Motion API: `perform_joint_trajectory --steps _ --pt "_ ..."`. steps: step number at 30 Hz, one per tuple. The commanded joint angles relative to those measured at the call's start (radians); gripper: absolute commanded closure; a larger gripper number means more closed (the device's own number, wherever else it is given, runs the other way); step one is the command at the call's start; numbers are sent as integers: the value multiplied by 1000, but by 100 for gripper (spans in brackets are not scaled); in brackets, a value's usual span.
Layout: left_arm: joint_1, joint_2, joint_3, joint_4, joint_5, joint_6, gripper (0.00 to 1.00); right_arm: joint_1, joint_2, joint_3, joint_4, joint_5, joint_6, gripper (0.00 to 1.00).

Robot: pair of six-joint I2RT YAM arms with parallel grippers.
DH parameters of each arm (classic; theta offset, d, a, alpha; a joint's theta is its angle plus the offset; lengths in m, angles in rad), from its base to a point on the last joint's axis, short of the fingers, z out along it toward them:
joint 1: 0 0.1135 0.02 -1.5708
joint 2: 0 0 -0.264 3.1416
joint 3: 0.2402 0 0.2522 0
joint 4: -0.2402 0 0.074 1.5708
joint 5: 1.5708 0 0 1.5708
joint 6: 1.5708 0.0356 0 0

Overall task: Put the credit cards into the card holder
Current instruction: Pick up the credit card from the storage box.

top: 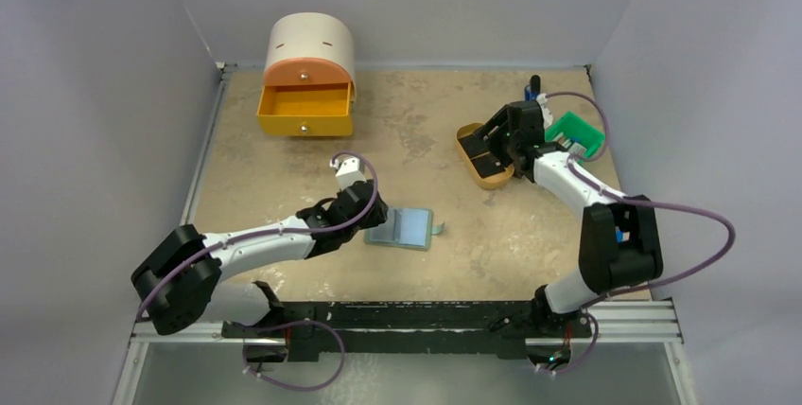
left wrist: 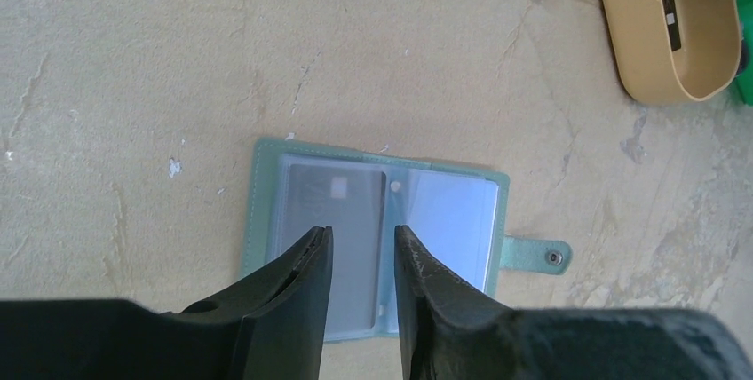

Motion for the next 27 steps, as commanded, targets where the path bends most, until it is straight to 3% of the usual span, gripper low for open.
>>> perform_joint_trajectory --steps 1,10,15,27 --pt "5 -37 26 -25 -16 -9 68 -3 73 79 47 114 155 32" --pt "5 -101 5 -87 -45 -17 66 -10 217 92 91 123 342 33" --pt "5 -143 -19 -93 -49 -24 67 -21 246 50 186 93 362 37" --pt "4 -156 -33 -112 -69 -33 67 -36 318 24 232 46 352 43"
